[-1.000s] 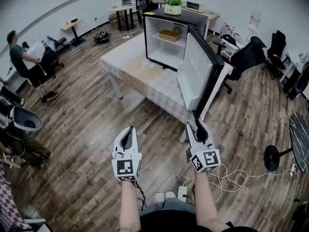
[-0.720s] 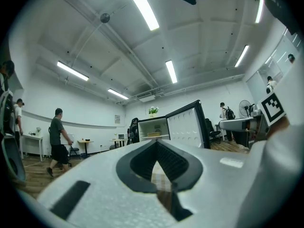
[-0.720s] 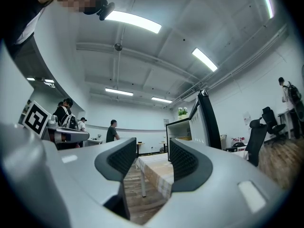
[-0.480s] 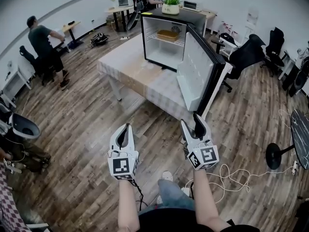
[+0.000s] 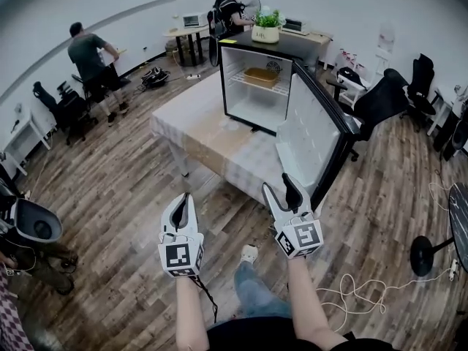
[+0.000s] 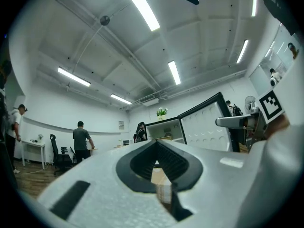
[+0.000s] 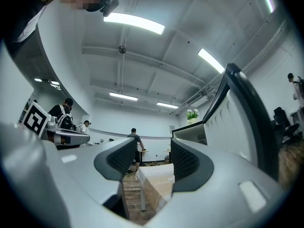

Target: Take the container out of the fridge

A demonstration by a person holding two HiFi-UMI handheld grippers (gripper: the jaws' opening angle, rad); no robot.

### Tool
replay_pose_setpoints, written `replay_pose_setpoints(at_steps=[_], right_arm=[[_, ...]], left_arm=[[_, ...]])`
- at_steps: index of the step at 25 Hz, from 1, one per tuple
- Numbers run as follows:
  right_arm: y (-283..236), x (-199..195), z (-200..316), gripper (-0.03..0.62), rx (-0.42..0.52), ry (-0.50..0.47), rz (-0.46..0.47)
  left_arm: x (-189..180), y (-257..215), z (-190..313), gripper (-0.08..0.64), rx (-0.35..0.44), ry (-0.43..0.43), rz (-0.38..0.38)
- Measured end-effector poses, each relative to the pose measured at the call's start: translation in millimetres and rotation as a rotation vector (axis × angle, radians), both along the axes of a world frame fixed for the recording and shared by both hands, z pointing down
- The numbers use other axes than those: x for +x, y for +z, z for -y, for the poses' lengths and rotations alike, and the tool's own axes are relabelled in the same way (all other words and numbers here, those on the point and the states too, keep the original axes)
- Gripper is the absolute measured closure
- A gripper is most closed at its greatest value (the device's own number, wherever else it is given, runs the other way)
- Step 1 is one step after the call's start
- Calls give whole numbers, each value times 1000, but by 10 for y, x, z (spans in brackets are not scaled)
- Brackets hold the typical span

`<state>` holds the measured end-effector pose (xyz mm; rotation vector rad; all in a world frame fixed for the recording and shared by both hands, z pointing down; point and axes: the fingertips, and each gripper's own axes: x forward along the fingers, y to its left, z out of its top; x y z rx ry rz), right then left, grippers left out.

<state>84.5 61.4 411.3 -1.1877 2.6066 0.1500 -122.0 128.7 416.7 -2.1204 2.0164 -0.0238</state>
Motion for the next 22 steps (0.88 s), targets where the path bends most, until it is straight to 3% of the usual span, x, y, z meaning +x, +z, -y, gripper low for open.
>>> replay_pose_setpoints(at_steps=[8,14,22], right_arm=[[100,-672,1813,368,8,51,17],[0,-928,3118,368,-17,88,30],[28,-1031,4145,368,-38,108,24]], left_arm=[[-712,290,1676,555,-40,-26,11],[-984,178,3015,554,-55,-18,11],[-1145,146,4145,554,-65,-5,21]])
